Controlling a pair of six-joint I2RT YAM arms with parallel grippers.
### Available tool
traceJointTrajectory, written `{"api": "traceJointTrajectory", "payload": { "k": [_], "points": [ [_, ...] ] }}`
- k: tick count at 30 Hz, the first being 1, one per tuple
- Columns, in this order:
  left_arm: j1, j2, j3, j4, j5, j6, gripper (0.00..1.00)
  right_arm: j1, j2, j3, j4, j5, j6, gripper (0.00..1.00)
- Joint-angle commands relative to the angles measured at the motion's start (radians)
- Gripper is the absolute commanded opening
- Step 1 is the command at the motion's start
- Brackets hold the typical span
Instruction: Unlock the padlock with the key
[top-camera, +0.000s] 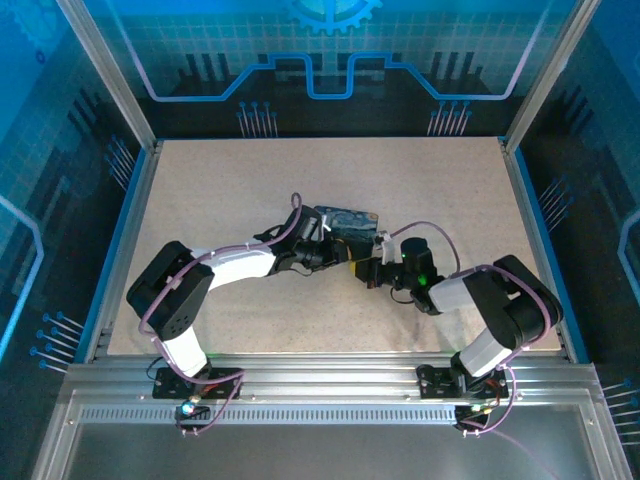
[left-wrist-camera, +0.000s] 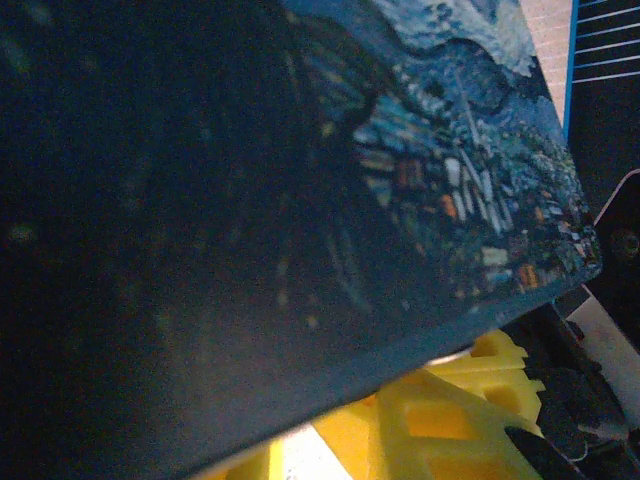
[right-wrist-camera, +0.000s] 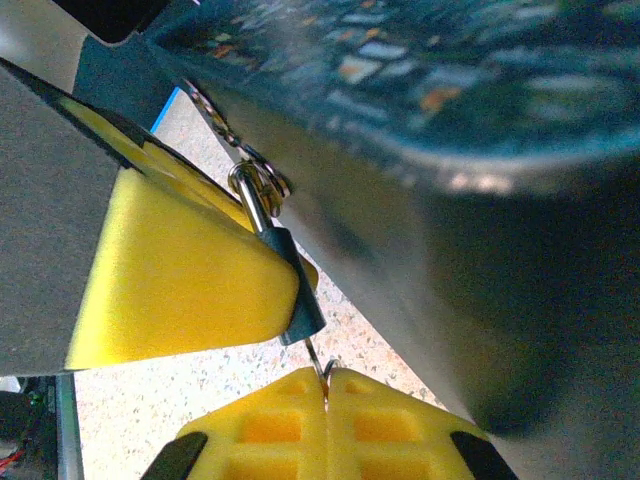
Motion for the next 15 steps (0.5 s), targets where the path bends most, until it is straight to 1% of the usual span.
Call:
{"api": "traceJointTrajectory", "payload": {
  "k": [1,5,9,13,15],
  "points": [
    [-0.020,0.030,-0.020,0.023,0.075,0.007,0.22,-0.007,0.044,0.045,0.024,-0.028,-0.008,0.00],
    [-0.020,0.062,-0.037,0.063,0.079,-0.011,0.22,-0.009,0.081,0.039,0.040,-0.028,-0.005,0.00],
    [-0.020,0.086,-0.037,0.072,0.081,-0.016,0.23,-0.007,0.084,0.081,-0.056,-0.045,-0.024,0.00],
    [-0.019,0.083,-0.037,0.071,0.076,-0.012,0.29,-0.007,0.093,0.094,-0.095,-0.048,-0.016,0.00],
    [-0.020,0.075,-0.037,0.068,0.072,-0.008,0.35,-0.007,0.092,0.093,-0.111,-0.044,-0.010,0.00]
  ]
}}
